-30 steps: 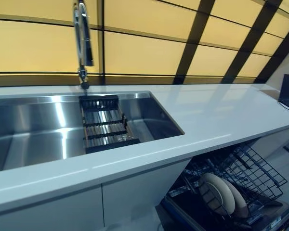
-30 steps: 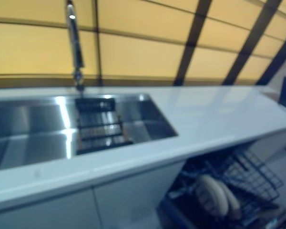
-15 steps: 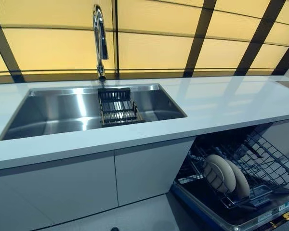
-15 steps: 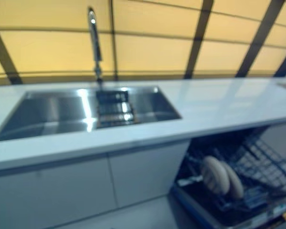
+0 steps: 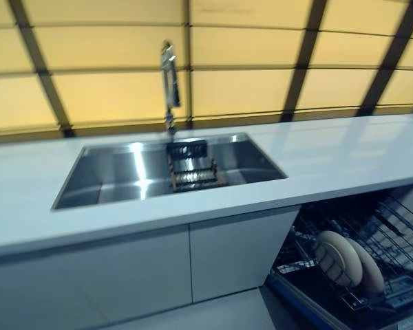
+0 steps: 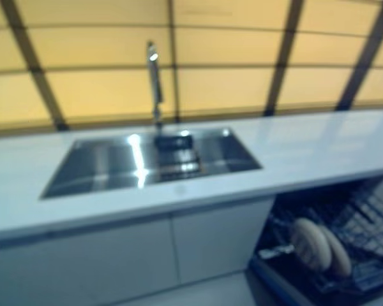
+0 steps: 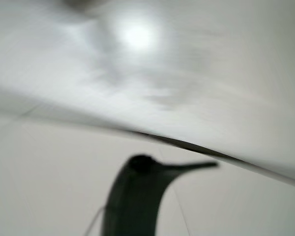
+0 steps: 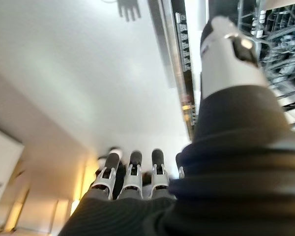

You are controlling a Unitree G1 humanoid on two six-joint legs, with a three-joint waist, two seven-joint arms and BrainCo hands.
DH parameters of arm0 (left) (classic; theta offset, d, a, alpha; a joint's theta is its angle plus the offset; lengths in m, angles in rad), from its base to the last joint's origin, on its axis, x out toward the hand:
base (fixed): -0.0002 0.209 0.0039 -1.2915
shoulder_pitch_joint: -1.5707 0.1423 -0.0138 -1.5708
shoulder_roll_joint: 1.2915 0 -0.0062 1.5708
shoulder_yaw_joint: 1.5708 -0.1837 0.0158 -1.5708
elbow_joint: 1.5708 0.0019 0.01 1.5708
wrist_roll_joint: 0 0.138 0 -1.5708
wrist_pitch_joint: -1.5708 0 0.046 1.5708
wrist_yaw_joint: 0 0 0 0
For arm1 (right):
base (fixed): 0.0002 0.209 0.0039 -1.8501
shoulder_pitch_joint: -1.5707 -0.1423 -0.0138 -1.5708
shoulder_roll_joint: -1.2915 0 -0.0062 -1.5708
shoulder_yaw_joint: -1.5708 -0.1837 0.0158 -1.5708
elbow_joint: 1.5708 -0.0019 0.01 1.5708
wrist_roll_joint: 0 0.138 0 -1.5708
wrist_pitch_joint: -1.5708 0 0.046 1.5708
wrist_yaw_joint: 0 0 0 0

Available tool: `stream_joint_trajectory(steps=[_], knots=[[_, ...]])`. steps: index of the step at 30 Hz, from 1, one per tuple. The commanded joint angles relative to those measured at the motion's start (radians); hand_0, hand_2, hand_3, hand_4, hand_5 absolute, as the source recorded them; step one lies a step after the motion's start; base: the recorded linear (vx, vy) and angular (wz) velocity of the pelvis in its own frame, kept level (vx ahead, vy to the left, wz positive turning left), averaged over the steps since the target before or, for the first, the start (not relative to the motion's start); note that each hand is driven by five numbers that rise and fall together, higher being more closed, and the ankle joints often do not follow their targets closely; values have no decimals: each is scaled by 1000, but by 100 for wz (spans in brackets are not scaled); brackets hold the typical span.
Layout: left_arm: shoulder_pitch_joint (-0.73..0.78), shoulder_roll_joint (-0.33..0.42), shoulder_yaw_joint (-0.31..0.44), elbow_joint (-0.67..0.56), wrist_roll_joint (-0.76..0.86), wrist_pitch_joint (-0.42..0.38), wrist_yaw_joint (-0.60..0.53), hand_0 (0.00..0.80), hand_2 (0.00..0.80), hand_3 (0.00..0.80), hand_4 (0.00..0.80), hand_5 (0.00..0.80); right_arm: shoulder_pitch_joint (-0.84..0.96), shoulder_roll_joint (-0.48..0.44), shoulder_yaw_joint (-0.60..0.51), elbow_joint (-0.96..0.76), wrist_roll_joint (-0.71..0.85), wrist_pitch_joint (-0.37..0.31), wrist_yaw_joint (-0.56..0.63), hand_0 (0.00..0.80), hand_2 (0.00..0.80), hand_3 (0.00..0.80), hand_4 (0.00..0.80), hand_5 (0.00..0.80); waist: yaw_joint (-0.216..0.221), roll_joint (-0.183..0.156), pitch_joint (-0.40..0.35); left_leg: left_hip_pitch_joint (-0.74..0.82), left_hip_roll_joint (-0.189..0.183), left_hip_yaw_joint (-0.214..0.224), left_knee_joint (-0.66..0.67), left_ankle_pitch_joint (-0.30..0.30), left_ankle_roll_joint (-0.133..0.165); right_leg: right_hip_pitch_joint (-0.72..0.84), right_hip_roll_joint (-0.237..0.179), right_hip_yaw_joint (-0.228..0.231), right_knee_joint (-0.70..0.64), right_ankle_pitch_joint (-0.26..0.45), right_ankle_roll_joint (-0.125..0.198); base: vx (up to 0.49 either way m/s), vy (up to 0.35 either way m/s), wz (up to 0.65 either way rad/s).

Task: Take plates into dishwasher

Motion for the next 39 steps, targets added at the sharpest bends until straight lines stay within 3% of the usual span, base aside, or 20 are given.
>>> stream_joint_trajectory(steps=[1, 4, 10, 12, 16, 20, 23, 25, 26, 27, 29, 30, 31, 32, 34, 35, 38, 39], knots=[[40, 13, -43, 7, 20, -14, 28, 0, 0, 0, 0, 0, -18, -44, -42, 10, 195, 99, -70, 0, 0, 0, 0, 0, 30, 9, 52, 230, -100, -35, -183, -40, 112, -153, 58, -40, 108, 33, 117, -447, 32, 55], [38, 18, -41, 18, 0, -9, 46, 0, 0, 0, 0, 0, -29, -15, -60, 22, 284, 126, -101, 0, 0, 0, 0, 0, 38, 8, 73, 216, -126, -76, -211, -51, 133, -192, 50, -42, 99, 82, 142, -298, 21, 43], [141, 53, 49, 107, -23, -13, 42, 0, 0, 0, 0, 0, -8, 138, -81, 64, 524, 86, -130, 0, 0, 0, 0, 0, 57, 23, 108, 191, -188, -151, -240, -52, 166, -204, 45, -37, 43, 127, 165, -286, 36, 13], [162, 53, 70, 122, -30, -14, 42, 0, 0, 0, 0, 0, 6, 169, -84, 72, 516, 84, -114, 0, 0, 0, 0, 0, 57, 23, 105, 199, -196, -160, -244, -50, 167, -203, 47, -35, 37, 131, 166, -134, 21, -20], [188, 20, 100, 133, -53, -25, 34, 0, 0, 0, 0, 0, 33, 295, -69, 71, 538, 67, -124, 0, 0, 0, 0, 0, 58, 21, 87, 216, -215, -166, -252, -49, 175, -176, 56, -39, -12, 134, 159, -121, 46, 0], [184, 8, 98, 124, -48, -44, 30, 0, 0, 0, 0, 0, 40, 328, -62, 61, 554, 73, -141, 0, 0, 0, 0, 0, 53, 18, 84, 218, -220, -161, -247, -51, 178, -167, 54, -35, -39, 152, 163, -69, 42, -9], [166, -8, 59, 88, -22, -80, 30, 0, 0, 0, 0, 0, 48, 376, -53, 39, 590, 87, -166, 0, 0, 0, 0, 0, 51, 8, 95, 195, -235, -122, -246, -46, 187, -157, 37, -61, -63, 203, 196, -125, 59, -3], [163, -6, 47, 79, -3, -80, 25, 0, 0, 0, 0, 0, 56, 392, -52, 14, 691, 88, -182, 0, 0, 0, 0, 0, 47, 12, 105, 185, -225, -119, -249, -29, 186, -167, 33, -41, -11, 178, 190, -123, 0, -5], [161, -4, 36, 72, 5, -64, 10, 0, 0, 0, 0, 0, 69, 427, -52, -15, 796, 103, -201, 0, 0, 0, 0, 0, 36, 19, 115, 172, -212, -127, -253, -17, 187, -184, 31, 4, 47, 148, 187, -204, -10, -4], [160, -4, 31, 70, -2, -51, 4, 0, 0, 0, 0, 0, 74, 456, -47, -18, 784, 111, -189, 0, 0, 0, 0, 0, 28, 11, 121, 153, -219, -119, -253, 6, 196, -200, 5, 8, 78, 174, 187, -259, -10, 1], [166, -8, 43, 63, -47, -15, -15, 0, 0, 0, 0, 0, 71, 557, 17, 5, 690, 126, -125, 0, 0, 0, 0, 0, 44, 32, 140, 115, -175, -73, -264, 46, 202, -187, -81, 57, 191, 152, 205, -221, -34, -1], [168, -10, 46, 59, -55, -4, -18, 0, 0, 0, 0, 0, 68, 580, 30, 18, 670, 127, -111, 0, 0, 0, 0, 0, 51, 38, 144, 105, -163, -66, -267, 58, 203, -172, -100, 78, 202, 145, 207, -134, -90, -34], [172, -16, 51, 61, -56, 4, -25, 0, 0, 0, 0, 0, 65, 615, 49, 43, 671, 105, -114, 0, 0, 0, 0, 0, 60, 45, 147, 91, -150, -71, -271, 71, 209, -154, -125, 131, 224, 145, 207, -61, -76, -36], [174, -18, 53, 62, -55, 5, -27, 0, 0, 0, 0, 0, 65, 624, 54, 50, 668, 98, -115, 0, 0, 0, 0, 0, 63, 46, 148, 88, -148, -72, -273, 73, 211, -151, -132, 147, 232, 144, 207, -46, -121, -25], [185, -52, 44, 78, -88, 30, -10, 0, 0, 0, 0, 0, 60, 724, 106, 121, 647, 35, -149, 0, 0, 0, 0, 0, 84, 63, 129, 60, -123, -113, -251, 78, 232, -77, -189, 278, 216, 144, 197, 7, -266, 3], [192, -62, 47, 81, -92, 43, -8, 0, 0, 0, 0, 0, 58, 749, 112, 130, 646, 31, -156, 0, 0, 0, 0, 0, 92, 64, 118, 49, -121, -127, -237, 78, 235, -63, -212, 303, 188, 168, 199, 23, -319, 0], [195, -73, 63, 89, -90, 55, -3, 0, 0, 0, 0, 0, 30, 795, 127, 143, 659, 12, -198, 0, 0, 0, 0, 0, 117, 56, 109, 32, -102, -109, -195, 53, 225, -32, -316, 315, 67, 251, 231, -46, -346, -6], [193, -77, 69, 82, -106, 63, 9, 0, 0, 0, 0, 0, 7, 805, 133, 145, 620, 14, -196, 0, 0, 0, 0, 0, 120, 52, 110, 35, -80, -98, -177, 38, 211, -51, -364, 330, 15, 307, 261, -40, -276, -23]])
